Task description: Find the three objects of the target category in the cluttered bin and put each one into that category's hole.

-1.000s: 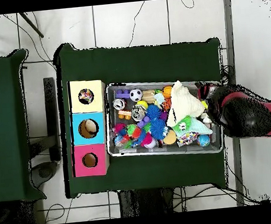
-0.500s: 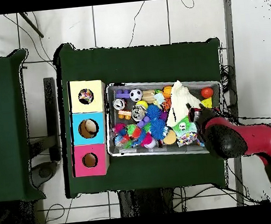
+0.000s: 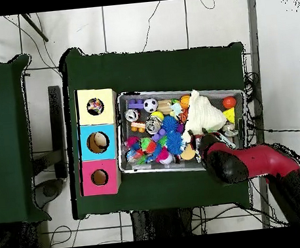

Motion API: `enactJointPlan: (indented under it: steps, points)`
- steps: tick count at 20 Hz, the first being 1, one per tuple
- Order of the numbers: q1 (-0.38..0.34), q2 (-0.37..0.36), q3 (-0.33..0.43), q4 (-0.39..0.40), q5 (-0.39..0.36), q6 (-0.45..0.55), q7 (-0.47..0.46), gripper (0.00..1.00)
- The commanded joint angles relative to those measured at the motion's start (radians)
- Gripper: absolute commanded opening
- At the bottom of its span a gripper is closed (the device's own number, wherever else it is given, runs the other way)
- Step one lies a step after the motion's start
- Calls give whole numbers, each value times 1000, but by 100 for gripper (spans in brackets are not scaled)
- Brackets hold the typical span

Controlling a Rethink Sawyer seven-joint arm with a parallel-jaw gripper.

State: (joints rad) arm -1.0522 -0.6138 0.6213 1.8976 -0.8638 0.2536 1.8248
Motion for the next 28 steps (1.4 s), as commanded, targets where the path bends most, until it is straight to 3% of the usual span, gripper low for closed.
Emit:
enactJointPlan:
  steps: [1,5,11,18,22,25,28]
  points:
    - [91,96,-182,9,-123,-108,98,100]
    - [159,166,-308,-33,-158,-232,139,100]
    - [256,152,-442,-17,-79,-308,154,100]
    - [272,120,-464,2,-15,-318,117,100]
    - [303,34,-478,48,25,-300,123,100]
    - [297,-53,-447,92,64,-239,102,100]
    - [276,-40,-426,83,67,-228,86,100]
